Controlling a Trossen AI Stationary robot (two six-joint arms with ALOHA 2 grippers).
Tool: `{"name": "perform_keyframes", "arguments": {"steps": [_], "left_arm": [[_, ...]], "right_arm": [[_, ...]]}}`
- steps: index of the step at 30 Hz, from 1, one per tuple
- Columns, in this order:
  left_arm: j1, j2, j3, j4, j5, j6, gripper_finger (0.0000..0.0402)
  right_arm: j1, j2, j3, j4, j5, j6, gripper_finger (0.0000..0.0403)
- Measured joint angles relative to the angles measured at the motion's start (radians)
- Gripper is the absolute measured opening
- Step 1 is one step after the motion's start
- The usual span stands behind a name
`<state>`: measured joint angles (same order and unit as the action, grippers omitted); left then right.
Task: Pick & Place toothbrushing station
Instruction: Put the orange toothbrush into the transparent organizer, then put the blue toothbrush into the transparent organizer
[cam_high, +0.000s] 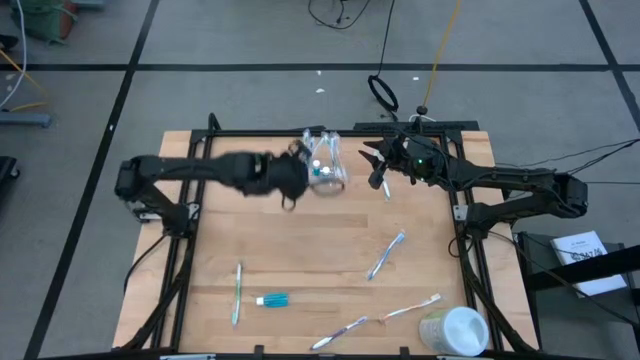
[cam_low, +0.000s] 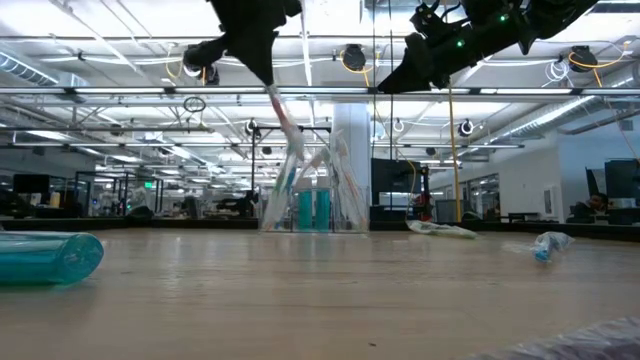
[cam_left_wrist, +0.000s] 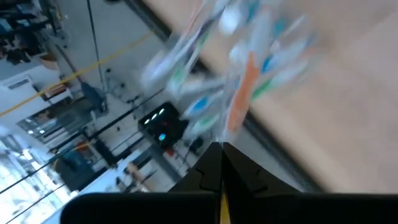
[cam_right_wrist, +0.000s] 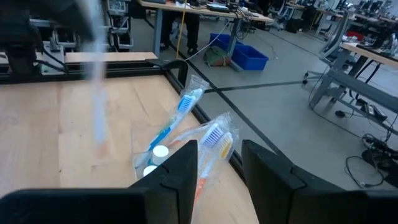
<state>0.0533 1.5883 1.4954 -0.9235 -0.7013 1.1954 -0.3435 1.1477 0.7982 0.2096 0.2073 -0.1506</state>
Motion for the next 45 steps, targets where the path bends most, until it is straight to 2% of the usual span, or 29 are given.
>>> {"name": "perform_keyframes", "arguments": {"steps": [5,8,12,17,21,24,28,30,39,42,45], "left_arm": [[0.145,0.0,0.033,-0.011,0.0,0.204,0.0002],[0.204,0.007,0.033,-0.023,0.007,0.278,0.0004],[0.246,0.015,0.026,-0.025,0.066,0.323,0.0003],[0.253,0.043,0.024,-0.024,0.159,0.296,0.0007],[0.251,0.088,0.024,-0.022,0.162,0.297,0.0003],[0.261,0.139,0.024,-0.012,0.16,0.221,0.0006],[0.262,0.185,0.024,0.056,0.13,0.032,0.003],[0.26,0.197,0.024,0.082,0.117,-0.016,0.0046],[0.242,0.205,0.023,0.082,0.099,-0.031,0.0119],[0.218,0.198,0.029,0.087,0.124,-0.034,0.0138],[0.187,0.188,0.044,0.087,0.103,-0.06,0.0152]], "right_arm": [[0.0,0.0,0.0,0.0,0.0,-0.004,0.0116],[0.0,0.0,0.0,0.0,0.0,-0.019,0.0116],[0.0,0.0,0.0,0.0,0.0,-0.022,0.0116],[0.0,0.0,0.0,0.003,0.0,-0.022,0.0116],[0.0,0.0,0.0,0.003,0.0,-0.022,0.0116],[0.0,0.0,0.0,0.003,0.0,-0.022,0.0116],[0.0,0.0,0.0,0.003,0.0,-0.022,0.0116],[0.0,0.0,0.0,0.003,0.0,-0.033,0.0116],[0.0,0.0,0.0,0.003,0.0,-0.071,0.0116],[0.0,0.0,0.0,0.003,0.0,-0.071,0.0116],[0.0,0.0,0.0,0.002,0.0,-0.071,0.0116]]}}
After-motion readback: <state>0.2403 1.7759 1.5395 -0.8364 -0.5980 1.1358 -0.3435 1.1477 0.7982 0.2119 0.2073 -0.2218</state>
